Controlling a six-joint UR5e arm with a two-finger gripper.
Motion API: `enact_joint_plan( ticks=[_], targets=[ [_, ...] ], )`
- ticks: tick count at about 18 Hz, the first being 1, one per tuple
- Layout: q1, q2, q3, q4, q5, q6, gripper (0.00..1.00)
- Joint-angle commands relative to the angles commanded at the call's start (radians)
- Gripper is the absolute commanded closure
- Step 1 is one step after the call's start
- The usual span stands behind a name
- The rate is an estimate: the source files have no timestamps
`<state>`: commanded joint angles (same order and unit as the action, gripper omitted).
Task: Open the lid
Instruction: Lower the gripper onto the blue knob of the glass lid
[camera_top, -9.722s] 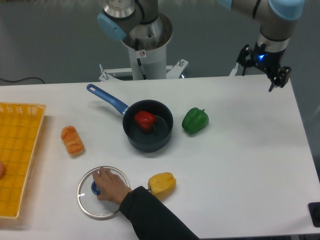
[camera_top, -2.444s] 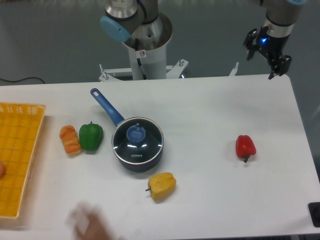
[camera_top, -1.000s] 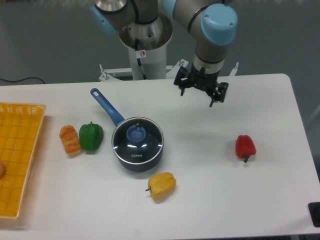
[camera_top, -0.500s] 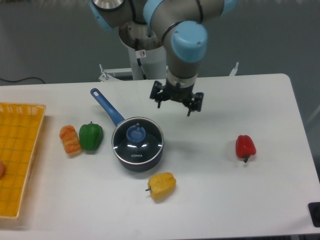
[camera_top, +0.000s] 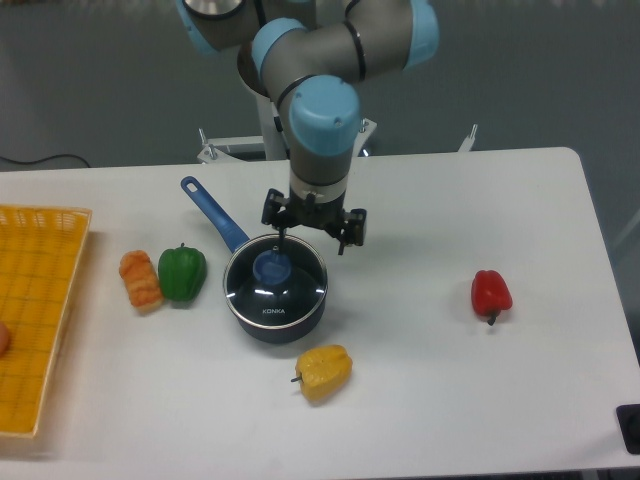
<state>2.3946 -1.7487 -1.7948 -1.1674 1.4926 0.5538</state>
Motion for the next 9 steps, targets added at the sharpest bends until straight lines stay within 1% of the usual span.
enact_joint_plan(
  ticks=[2, 5, 7, 9],
  targets=[
    [-0.012, -0.002, 0.003, 0.006, 0.0, -0.009, 0.0],
    [-0.038, -0.02, 0.005, 0.04, 0.005, -0.043, 0.0],
    [-0.048, -0.029, 0.009, 0.048, 0.008, -0.066, 0.0],
    [-0.07, -0.041, 0.015, 0.067, 0.009, -0.074, 0.0]
  ],
)
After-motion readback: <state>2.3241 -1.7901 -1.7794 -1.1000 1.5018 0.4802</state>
